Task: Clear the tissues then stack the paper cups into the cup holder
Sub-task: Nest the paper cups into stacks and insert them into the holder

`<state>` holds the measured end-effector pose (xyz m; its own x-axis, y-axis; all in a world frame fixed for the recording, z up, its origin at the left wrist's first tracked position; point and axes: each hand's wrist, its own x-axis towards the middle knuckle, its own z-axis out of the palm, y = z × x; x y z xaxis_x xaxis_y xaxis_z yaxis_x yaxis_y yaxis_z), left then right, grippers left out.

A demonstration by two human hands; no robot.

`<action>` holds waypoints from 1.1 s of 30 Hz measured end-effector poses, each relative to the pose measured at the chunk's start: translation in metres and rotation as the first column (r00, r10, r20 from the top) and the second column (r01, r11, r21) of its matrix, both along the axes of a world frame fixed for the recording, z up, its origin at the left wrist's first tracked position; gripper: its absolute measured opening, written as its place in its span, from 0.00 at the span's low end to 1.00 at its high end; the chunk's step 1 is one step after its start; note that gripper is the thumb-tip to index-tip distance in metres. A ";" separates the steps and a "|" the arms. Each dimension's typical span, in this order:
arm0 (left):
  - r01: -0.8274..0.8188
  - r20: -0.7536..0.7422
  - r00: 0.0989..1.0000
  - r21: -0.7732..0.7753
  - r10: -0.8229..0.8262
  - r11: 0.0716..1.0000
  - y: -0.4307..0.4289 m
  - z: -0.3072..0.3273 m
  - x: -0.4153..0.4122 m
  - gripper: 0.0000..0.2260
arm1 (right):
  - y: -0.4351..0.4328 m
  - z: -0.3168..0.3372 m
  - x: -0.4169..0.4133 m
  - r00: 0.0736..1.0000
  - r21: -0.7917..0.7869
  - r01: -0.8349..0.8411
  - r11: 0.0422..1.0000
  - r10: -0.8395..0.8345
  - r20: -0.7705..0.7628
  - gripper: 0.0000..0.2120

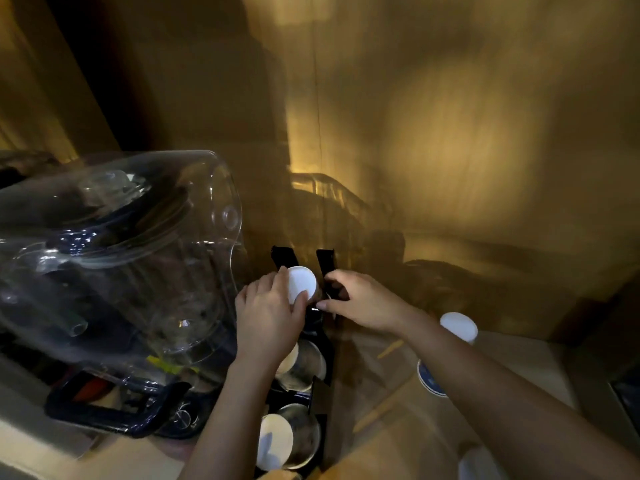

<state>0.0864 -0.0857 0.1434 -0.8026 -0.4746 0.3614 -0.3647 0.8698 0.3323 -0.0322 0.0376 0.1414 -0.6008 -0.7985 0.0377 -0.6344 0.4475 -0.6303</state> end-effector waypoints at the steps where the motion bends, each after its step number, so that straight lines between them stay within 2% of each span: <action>1: 0.001 -0.042 0.999 -0.006 -0.001 1.000 0.007 0.005 0.000 0.23 | 0.006 0.002 0.000 1.000 -0.027 0.008 1.000 -0.008 0.006 0.25; 4: 0.117 -0.239 0.968 0.140 -0.081 0.983 0.039 0.020 0.001 0.21 | 0.035 0.004 0.000 0.998 -0.130 0.058 0.990 -0.055 0.025 0.19; 8: 0.364 -0.365 0.906 0.418 -0.213 0.833 0.090 0.014 -0.001 0.20 | 0.088 -0.003 0.006 0.982 -0.227 0.183 0.957 -0.167 0.084 0.13; 13: 0.450 -0.269 0.892 0.608 -0.363 0.654 0.141 -0.030 -0.013 0.14 | 0.165 -0.035 0.030 0.919 -0.245 0.393 0.886 -0.368 0.144 0.26; 16: 0.461 -0.238 0.870 0.705 -0.432 0.539 0.162 -0.059 -0.022 0.09 | 0.203 -0.055 0.050 0.863 -0.220 0.506 0.834 -0.483 0.152 0.17; 18: 0.460 -0.218 0.855 0.737 -0.470 0.495 0.174 -0.082 -0.026 0.09 | 0.223 -0.065 0.064 0.809 -0.201 0.587 0.784 -0.559 0.183 0.23; 21: 0.366 -0.123 0.860 0.826 -0.495 0.429 0.194 -0.113 -0.026 0.10 | 0.247 -0.089 0.079 0.746 -0.038 0.642 0.766 -0.612 0.261 0.42; 23: 0.259 -0.035 0.859 0.890 -0.511 0.376 0.209 -0.129 -0.023 0.12 | 0.255 -0.106 0.090 0.693 0.050 0.660 0.750 -0.633 0.346 0.49; 26: 0.136 0.059 0.839 0.940 -0.542 0.314 0.221 -0.150 -0.016 0.10 | 0.255 -0.130 0.106 0.692 0.039 0.675 0.737 -0.650 0.314 0.46; 28: 0.047 0.136 0.816 0.953 -0.562 0.299 0.223 -0.163 -0.010 0.12 | 0.252 -0.142 0.115 0.695 -0.038 0.693 0.720 -0.654 0.297 0.40; 31: -0.127 0.262 0.789 0.954 -0.555 0.270 0.219 -0.173 0.001 0.12 | 0.245 -0.150 0.121 0.667 -0.146 0.732 0.666 -0.654 0.356 0.34; 33: -0.227 0.287 0.803 0.958 -0.522 0.178 0.218 -0.176 0.008 0.12 | 0.241 -0.150 0.121 0.667 -0.172 0.734 0.657 -0.649 0.367 0.33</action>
<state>0.0940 0.1328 -0.0328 -0.7360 0.0328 -0.6762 -0.6733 0.0676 0.7362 0.0893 0.2785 -0.0088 -0.9915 -0.1207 -0.0488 -0.0129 0.4637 -0.8859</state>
